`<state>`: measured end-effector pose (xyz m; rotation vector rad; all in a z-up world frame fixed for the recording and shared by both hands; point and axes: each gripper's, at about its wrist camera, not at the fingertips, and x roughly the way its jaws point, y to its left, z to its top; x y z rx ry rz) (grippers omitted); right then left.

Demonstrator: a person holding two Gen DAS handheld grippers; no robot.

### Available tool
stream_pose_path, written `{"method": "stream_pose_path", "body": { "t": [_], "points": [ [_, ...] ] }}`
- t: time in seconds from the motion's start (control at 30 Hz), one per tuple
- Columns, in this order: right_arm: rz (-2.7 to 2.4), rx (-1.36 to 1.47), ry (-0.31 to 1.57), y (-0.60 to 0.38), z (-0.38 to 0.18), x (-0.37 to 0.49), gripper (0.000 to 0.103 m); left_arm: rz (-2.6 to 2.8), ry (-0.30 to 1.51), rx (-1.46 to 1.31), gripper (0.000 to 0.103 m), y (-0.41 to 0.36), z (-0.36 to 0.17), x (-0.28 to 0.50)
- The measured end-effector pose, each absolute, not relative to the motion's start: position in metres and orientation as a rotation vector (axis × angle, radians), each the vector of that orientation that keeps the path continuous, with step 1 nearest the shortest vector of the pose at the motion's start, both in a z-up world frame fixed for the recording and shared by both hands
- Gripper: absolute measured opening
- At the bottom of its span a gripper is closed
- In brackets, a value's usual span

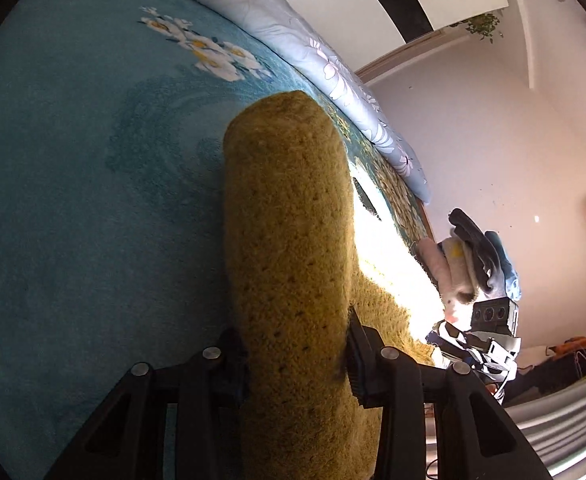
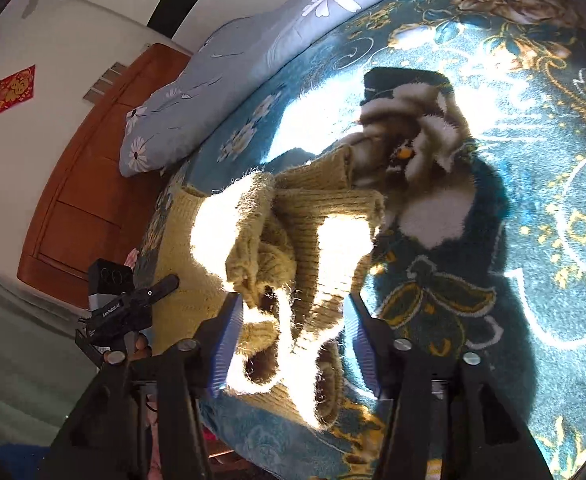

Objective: Fold clothes

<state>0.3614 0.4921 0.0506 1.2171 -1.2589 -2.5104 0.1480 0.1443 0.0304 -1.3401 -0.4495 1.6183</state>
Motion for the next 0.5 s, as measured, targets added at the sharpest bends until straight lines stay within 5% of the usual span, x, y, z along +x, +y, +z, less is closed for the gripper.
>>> {"method": "stream_pose_path", "body": {
  "t": [0.13, 0.37, 0.5],
  "points": [
    [-2.471, 1.140, -1.364, 0.499, 0.041, 0.380, 0.074, 1.588, -0.457, -1.336, 0.044, 0.146, 0.028, 0.146],
    [-2.410, 1.141, -1.446, 0.493, 0.022, 0.366, 0.075, 1.536, -0.497, -1.354, 0.052, 0.146, 0.022, 0.144],
    [-2.398, 1.134, -1.441, 0.487, 0.022, 0.347, 0.087, 1.516, -0.480, -1.364, 0.054, 0.150, 0.018, 0.147]
  ]
}}
